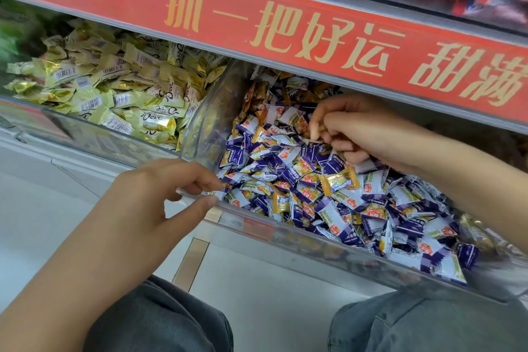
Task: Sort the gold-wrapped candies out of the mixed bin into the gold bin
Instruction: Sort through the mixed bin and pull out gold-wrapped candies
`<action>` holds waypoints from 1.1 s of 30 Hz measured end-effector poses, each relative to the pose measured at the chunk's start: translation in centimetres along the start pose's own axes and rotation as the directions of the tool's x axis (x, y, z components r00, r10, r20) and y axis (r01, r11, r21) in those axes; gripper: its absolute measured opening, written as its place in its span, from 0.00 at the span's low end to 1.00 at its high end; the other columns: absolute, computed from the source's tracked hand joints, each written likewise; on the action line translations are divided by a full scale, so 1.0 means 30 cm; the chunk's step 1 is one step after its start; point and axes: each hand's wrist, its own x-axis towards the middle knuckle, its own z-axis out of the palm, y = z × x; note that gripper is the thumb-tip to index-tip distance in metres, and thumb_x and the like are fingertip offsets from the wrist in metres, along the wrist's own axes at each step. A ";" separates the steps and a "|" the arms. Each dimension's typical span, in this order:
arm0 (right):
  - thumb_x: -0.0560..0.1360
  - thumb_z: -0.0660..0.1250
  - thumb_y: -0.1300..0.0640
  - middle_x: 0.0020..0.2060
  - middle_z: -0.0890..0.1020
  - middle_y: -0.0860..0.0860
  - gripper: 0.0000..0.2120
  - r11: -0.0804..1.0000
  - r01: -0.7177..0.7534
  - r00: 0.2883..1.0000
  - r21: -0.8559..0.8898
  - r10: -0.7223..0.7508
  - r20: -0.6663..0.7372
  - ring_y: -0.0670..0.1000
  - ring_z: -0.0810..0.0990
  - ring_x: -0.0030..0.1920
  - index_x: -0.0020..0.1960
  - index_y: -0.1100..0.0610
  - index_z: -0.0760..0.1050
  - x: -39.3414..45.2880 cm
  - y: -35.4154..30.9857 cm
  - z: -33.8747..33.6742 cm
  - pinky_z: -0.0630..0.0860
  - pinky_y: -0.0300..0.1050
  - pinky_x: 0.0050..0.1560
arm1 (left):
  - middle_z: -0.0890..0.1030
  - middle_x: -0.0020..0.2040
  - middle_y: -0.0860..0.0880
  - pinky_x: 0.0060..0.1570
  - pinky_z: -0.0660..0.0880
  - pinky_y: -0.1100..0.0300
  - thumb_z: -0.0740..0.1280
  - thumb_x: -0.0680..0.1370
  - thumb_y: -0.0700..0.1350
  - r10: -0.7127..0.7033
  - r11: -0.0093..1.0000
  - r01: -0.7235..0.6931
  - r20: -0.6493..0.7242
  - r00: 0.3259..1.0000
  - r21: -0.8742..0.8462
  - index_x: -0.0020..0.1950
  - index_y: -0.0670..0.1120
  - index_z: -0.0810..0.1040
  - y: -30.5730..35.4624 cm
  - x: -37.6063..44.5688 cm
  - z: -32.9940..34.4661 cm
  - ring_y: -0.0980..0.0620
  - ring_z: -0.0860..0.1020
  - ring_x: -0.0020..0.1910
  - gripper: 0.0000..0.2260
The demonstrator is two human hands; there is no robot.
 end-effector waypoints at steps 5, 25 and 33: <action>0.74 0.60 0.55 0.23 0.62 0.49 0.15 0.907 0.076 0.996 -0.414 -0.089 -0.012 0.48 0.58 0.23 0.31 0.60 0.69 -0.012 -0.001 0.016 0.58 0.37 0.22 | 0.77 0.50 0.67 0.38 0.67 0.80 0.66 0.69 0.52 -0.018 1.000 0.018 0.004 1.000 0.003 0.40 0.62 0.79 0.008 0.000 0.000 0.67 0.75 0.48 0.04; 0.72 0.72 0.49 0.25 0.68 0.50 0.17 0.667 0.281 0.940 -0.690 -0.335 0.059 0.47 0.64 0.24 0.53 0.54 0.67 0.015 0.085 0.095 0.59 0.40 0.25 | 0.75 0.52 0.69 0.35 0.69 0.76 0.69 0.72 0.57 -0.031 0.999 0.030 0.009 0.999 0.012 0.43 0.63 0.78 0.009 -0.006 -0.008 0.69 0.73 0.49 0.02; 0.73 0.68 0.44 0.50 0.80 0.39 0.10 0.852 0.234 0.963 -0.469 -0.136 0.233 0.39 0.79 0.47 0.54 0.41 0.77 0.021 0.056 0.032 0.70 0.32 0.44 | 0.77 0.49 0.66 0.40 0.68 0.78 0.72 0.72 0.45 -0.055 0.998 0.055 0.015 0.998 -0.002 0.42 0.62 0.78 0.012 -0.006 -0.006 0.70 0.73 0.49 0.10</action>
